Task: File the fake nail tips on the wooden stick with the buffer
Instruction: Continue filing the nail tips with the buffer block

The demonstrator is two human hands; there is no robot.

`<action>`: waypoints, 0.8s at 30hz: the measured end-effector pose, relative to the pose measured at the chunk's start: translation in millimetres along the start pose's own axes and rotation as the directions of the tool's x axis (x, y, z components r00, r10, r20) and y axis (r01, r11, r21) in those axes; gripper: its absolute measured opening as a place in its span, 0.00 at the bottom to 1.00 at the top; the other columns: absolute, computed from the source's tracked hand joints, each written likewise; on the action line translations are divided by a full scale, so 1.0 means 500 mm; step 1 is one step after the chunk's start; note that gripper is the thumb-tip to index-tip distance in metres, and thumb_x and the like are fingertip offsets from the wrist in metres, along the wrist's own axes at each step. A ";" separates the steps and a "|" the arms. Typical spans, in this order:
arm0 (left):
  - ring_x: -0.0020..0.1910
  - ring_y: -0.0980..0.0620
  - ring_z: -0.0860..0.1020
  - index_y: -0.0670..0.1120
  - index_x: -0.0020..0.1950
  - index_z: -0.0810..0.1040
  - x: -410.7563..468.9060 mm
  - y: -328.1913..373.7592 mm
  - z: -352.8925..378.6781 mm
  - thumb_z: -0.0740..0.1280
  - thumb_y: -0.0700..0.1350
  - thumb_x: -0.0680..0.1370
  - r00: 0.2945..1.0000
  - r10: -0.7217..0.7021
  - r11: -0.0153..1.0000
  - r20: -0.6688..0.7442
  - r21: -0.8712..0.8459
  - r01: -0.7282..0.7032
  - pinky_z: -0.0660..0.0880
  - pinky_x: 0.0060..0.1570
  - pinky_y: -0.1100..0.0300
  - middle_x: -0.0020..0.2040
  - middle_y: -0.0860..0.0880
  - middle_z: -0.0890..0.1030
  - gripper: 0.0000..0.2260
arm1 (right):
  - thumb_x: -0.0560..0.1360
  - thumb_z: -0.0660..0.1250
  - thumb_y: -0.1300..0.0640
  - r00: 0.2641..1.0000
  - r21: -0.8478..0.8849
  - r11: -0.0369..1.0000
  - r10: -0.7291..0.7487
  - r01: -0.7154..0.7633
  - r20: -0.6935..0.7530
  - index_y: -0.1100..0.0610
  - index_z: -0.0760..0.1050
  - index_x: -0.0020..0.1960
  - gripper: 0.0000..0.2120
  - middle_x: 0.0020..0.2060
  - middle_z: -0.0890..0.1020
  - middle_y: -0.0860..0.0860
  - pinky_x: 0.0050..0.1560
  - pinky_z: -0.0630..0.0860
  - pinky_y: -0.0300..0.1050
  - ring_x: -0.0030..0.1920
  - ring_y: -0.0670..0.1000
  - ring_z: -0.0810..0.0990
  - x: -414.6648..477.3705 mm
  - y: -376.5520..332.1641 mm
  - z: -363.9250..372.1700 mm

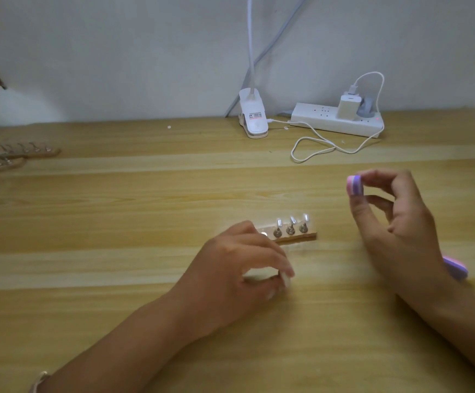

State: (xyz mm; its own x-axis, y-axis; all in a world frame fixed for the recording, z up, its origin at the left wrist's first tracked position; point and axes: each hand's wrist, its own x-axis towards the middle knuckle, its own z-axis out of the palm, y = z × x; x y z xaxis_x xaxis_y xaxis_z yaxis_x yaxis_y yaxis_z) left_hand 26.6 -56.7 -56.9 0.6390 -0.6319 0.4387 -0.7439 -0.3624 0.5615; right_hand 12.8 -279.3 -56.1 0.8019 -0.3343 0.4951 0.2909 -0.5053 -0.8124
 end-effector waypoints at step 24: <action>0.30 0.64 0.72 0.45 0.43 0.87 -0.009 -0.005 -0.005 0.79 0.38 0.68 0.991 -0.110 0.961 0.080 -0.247 0.127 0.63 0.31 0.72 0.39 0.54 0.84 0.06 | 0.78 0.70 0.67 0.782 -0.061 0.841 -0.471 0.538 0.408 0.62 0.80 0.56 0.07 0.50 0.82 0.53 0.51 0.77 0.44 0.49 0.53 0.81 -0.022 -0.011 -0.035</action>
State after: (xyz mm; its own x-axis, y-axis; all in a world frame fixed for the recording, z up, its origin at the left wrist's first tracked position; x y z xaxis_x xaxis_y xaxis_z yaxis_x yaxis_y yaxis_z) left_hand 25.9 -51.4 -58.7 0.6995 -0.6407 0.3167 -0.5851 -0.2589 0.7685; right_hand -6.7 -286.8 -51.4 0.7028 0.3009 0.6446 0.6444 -0.6532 -0.3977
